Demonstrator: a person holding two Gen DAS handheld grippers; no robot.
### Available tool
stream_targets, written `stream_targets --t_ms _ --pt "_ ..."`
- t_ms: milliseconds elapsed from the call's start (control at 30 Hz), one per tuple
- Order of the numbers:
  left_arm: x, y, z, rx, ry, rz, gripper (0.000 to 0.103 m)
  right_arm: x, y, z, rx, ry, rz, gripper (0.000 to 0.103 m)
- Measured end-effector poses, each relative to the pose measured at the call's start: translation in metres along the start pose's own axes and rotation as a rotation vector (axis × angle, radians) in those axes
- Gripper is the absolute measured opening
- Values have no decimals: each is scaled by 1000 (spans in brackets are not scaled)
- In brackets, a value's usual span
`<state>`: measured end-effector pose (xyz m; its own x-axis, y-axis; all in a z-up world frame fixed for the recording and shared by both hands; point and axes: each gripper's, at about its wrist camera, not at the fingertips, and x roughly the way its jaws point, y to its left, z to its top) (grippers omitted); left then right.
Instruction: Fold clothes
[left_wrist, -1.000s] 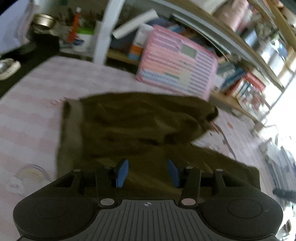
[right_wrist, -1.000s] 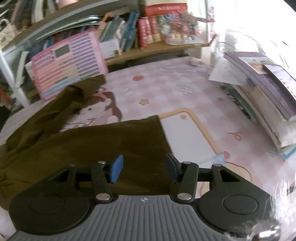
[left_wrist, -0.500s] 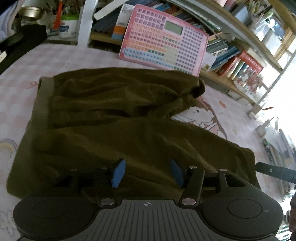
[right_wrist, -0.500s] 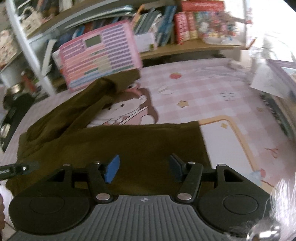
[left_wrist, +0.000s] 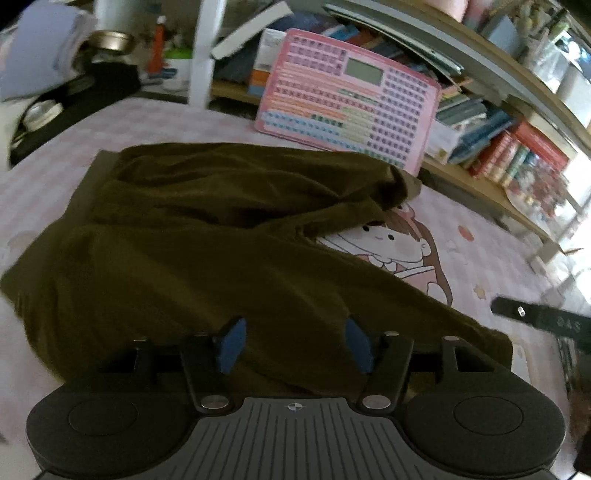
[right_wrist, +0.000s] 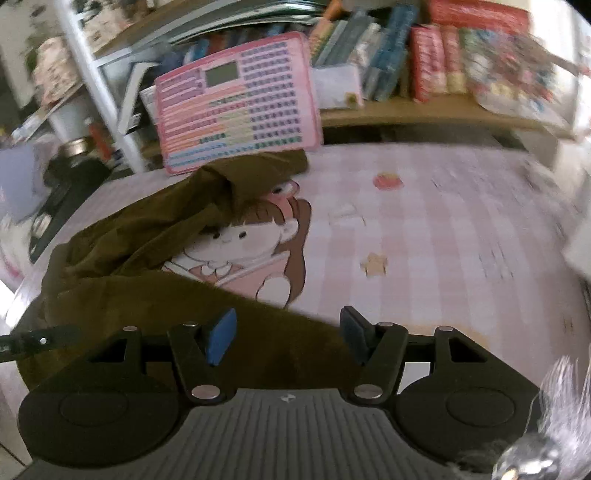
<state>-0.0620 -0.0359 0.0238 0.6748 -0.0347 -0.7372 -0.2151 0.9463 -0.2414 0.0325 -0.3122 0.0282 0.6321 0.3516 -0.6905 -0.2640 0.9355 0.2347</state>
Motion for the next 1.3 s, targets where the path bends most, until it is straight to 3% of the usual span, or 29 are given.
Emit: stream_targets --t_ms 333,533,600,733,900,1033,1133,1167,1200,1233,1267,1300 --pt "-21 -15 -20 -55 -6 134 62 51 -4 64 -247 -80 122 64" --pt "-36 -13 -32 -99 -10 204 62 112 29 92 -490 -88 145 71" --pt "-39 -10 -35 -117 -10 223 62 128 35 99 -523 -79 142 78" --pt "-45 -6 -39 -143 -13 260 62 156 32 112 -597 -59 142 79" --pt "-50 4 -48 -203 -3 299 62 168 -5 142 -485 -33 197 78" --pt "-49 6 -49 -221 5 312 62 191 -7 153 -460 16 215 76" --pt "-50 2 -48 -209 1 318 62 211 -8 158 -367 67 255 76" --pt "-50 2 -47 -209 0 320 62 218 -8 159 -334 84 269 63" --pt "-50 2 -47 -211 1 323 62 221 -9 159 -307 100 279 35" --pt "-50 3 -46 -213 1 326 62 218 -9 160 -292 113 304 21" --pt "-50 5 -46 -217 1 328 62 213 -9 161 -281 124 333 11" --pt "-49 6 -45 -220 1 329 62 208 -9 162 -270 135 363 10"
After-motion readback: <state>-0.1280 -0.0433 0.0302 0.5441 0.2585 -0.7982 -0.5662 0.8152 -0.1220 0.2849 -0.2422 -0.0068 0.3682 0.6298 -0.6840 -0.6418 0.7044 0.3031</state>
